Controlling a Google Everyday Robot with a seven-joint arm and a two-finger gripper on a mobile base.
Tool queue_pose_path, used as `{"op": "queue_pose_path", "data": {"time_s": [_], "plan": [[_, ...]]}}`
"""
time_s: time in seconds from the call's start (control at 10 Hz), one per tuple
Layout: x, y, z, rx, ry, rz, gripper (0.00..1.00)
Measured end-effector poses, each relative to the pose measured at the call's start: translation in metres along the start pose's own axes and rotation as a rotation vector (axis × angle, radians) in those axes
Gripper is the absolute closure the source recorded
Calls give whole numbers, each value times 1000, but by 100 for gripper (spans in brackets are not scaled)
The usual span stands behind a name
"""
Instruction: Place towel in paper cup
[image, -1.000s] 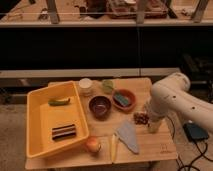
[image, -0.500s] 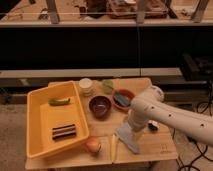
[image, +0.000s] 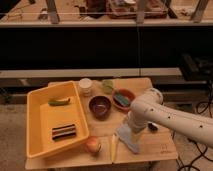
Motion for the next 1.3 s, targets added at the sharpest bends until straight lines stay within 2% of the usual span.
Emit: {"op": "queue_pose_path", "data": {"time_s": [0.2, 0.5, 0.8, 1.0, 1.3], "plan": [[1, 3, 16, -27, -3, 1, 35], [5, 1, 61, -46, -24, -16, 35], [8, -1, 73, -48, -63, -29, 38], [6, 0, 78, -52, -74, -36, 56], [-1, 4, 99, -66, -69, -56, 89]]}}
